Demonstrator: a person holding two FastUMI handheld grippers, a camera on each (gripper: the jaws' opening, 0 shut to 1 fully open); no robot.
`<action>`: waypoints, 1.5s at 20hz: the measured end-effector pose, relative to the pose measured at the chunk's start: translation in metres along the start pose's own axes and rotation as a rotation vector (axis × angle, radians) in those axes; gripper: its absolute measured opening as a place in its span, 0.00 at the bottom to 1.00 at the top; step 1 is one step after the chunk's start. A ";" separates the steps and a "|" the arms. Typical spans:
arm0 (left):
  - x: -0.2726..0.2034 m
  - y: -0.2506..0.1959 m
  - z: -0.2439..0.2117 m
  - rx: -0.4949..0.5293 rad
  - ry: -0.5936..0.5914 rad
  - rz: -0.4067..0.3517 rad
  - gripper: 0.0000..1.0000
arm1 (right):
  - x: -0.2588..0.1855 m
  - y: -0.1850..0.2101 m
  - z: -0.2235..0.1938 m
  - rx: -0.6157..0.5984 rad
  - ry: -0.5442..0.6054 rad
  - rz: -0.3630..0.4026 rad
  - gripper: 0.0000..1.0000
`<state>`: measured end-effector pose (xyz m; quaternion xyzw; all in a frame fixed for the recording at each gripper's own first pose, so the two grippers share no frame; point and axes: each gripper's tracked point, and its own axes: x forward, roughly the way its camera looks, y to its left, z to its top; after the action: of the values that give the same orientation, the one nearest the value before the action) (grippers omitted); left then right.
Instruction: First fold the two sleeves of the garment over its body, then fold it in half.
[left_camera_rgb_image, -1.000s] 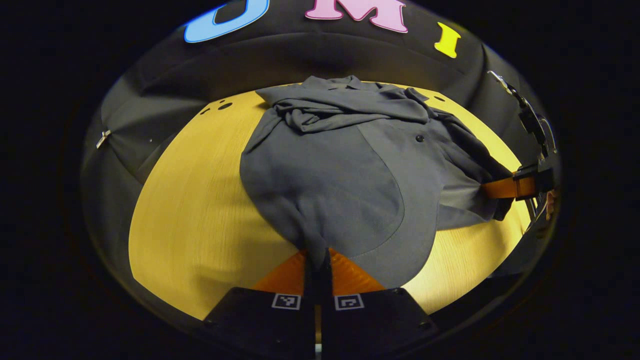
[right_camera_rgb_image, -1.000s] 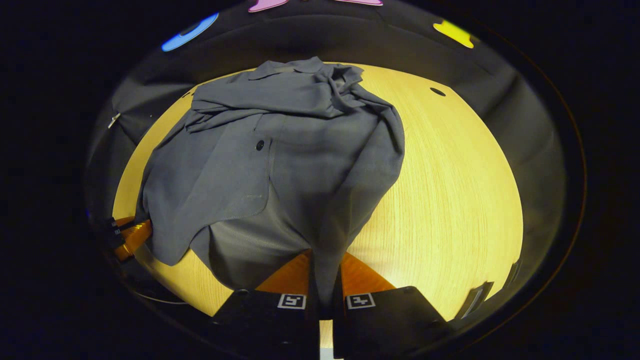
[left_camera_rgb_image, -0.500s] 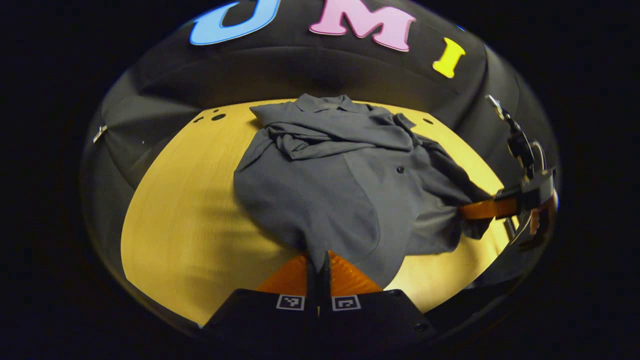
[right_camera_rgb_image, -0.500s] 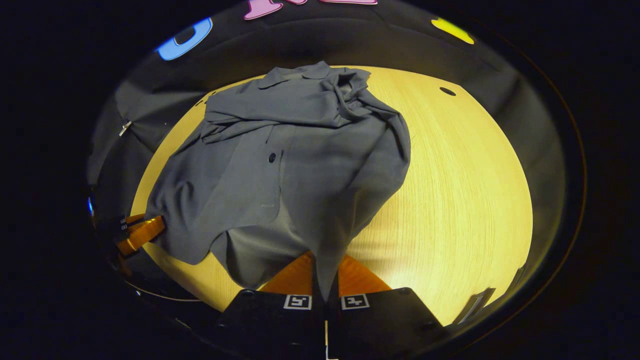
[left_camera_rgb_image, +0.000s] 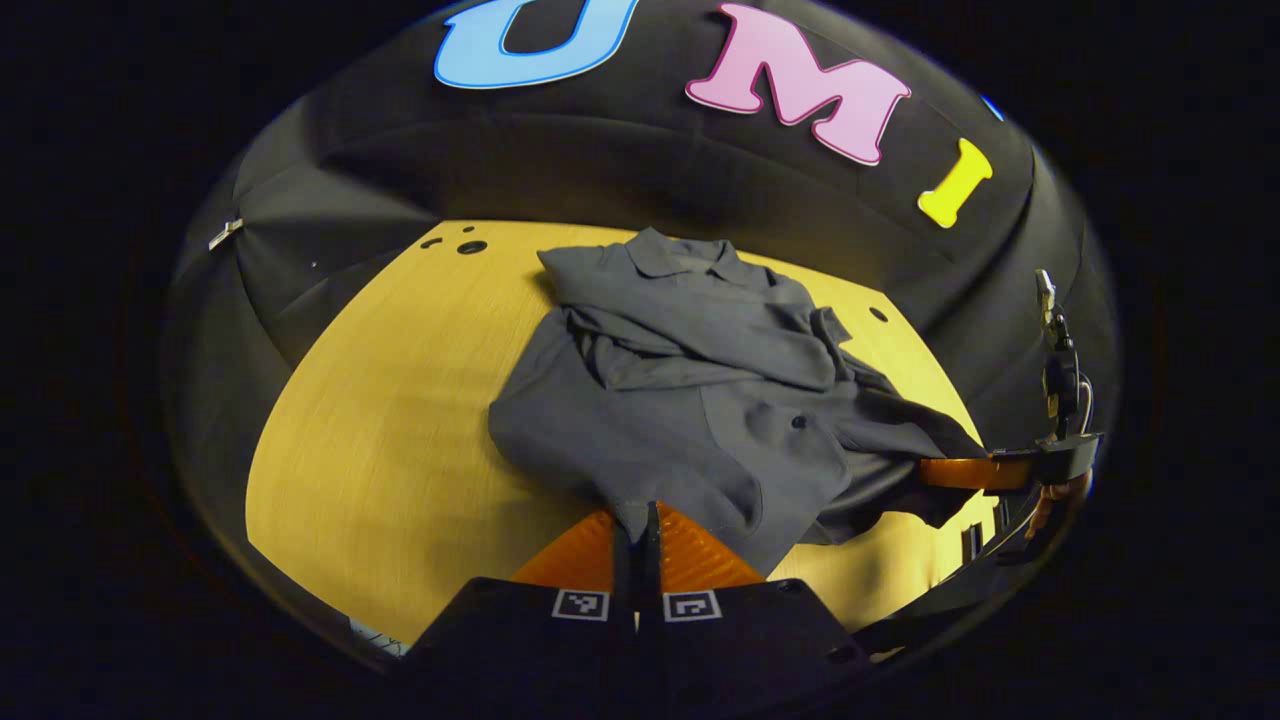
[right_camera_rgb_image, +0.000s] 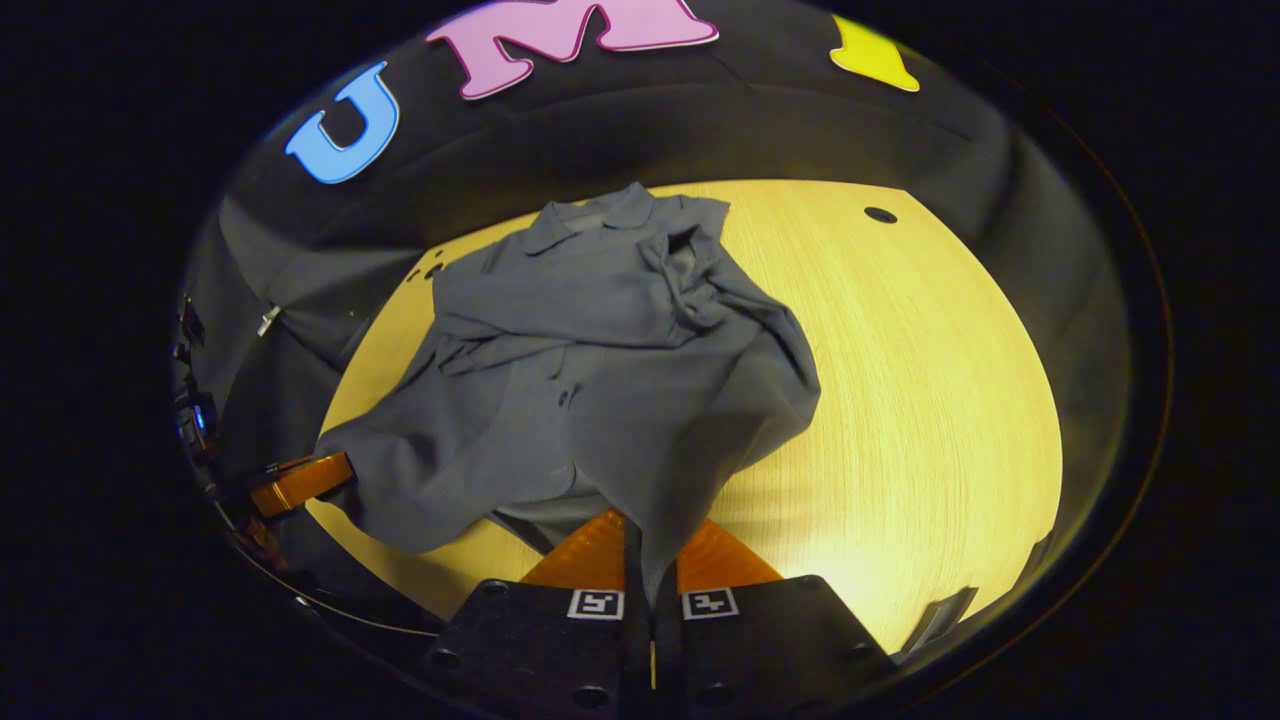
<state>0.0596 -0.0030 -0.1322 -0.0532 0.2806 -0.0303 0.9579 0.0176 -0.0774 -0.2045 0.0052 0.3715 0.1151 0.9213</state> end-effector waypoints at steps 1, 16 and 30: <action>-0.001 0.001 0.011 -0.004 -0.015 0.002 0.06 | 0.000 0.004 0.011 0.005 -0.019 0.010 0.06; 0.035 0.015 0.168 -0.052 -0.209 0.011 0.02 | 0.026 0.023 0.162 -0.105 -0.233 0.067 0.07; 0.164 0.040 0.291 -0.078 -0.337 -0.002 0.05 | 0.127 0.013 0.286 -0.124 -0.387 0.028 0.06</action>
<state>0.3559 0.0468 0.0186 -0.0950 0.1169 -0.0108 0.9885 0.2995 -0.0160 -0.0833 -0.0245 0.1797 0.1472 0.9723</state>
